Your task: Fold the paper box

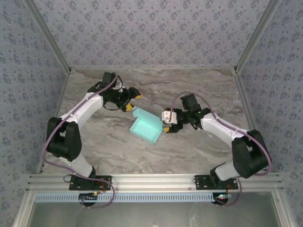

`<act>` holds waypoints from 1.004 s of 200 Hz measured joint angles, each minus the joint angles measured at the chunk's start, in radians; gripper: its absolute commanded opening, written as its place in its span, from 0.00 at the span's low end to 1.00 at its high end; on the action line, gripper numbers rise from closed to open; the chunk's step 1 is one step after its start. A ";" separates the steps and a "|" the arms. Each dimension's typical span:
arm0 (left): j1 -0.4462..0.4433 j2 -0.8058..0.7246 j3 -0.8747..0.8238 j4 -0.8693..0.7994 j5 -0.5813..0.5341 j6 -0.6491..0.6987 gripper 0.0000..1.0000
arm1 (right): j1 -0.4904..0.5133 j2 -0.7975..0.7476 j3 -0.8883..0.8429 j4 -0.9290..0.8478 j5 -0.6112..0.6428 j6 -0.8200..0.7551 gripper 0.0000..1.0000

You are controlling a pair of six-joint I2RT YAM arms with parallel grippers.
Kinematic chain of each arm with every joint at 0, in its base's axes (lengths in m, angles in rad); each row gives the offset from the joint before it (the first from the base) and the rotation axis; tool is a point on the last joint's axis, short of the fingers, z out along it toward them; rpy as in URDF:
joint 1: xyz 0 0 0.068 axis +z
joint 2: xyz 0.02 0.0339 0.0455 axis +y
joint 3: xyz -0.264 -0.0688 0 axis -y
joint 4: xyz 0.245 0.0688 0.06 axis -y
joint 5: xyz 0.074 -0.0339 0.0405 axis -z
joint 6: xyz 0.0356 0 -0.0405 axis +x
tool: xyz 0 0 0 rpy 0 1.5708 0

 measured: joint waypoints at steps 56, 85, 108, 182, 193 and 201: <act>-0.002 0.018 -0.029 0.007 0.000 0.012 0.75 | 0.004 0.021 0.003 0.048 0.000 0.026 0.71; -0.004 0.055 -0.031 0.017 0.018 0.008 0.75 | 0.005 0.029 0.003 0.072 -0.007 0.045 0.71; -0.014 0.060 -0.049 0.021 0.031 -0.002 0.75 | 0.010 0.032 0.003 0.100 -0.006 0.065 0.69; -0.030 0.060 -0.145 0.134 0.049 -0.078 0.71 | 0.041 0.067 0.005 0.103 0.001 0.068 0.62; -0.032 0.060 -0.165 0.155 0.050 -0.091 0.62 | 0.042 0.067 0.009 0.079 0.001 0.048 0.62; -0.036 0.060 -0.180 0.169 0.051 -0.094 0.56 | 0.045 0.068 0.012 0.063 0.001 0.036 0.61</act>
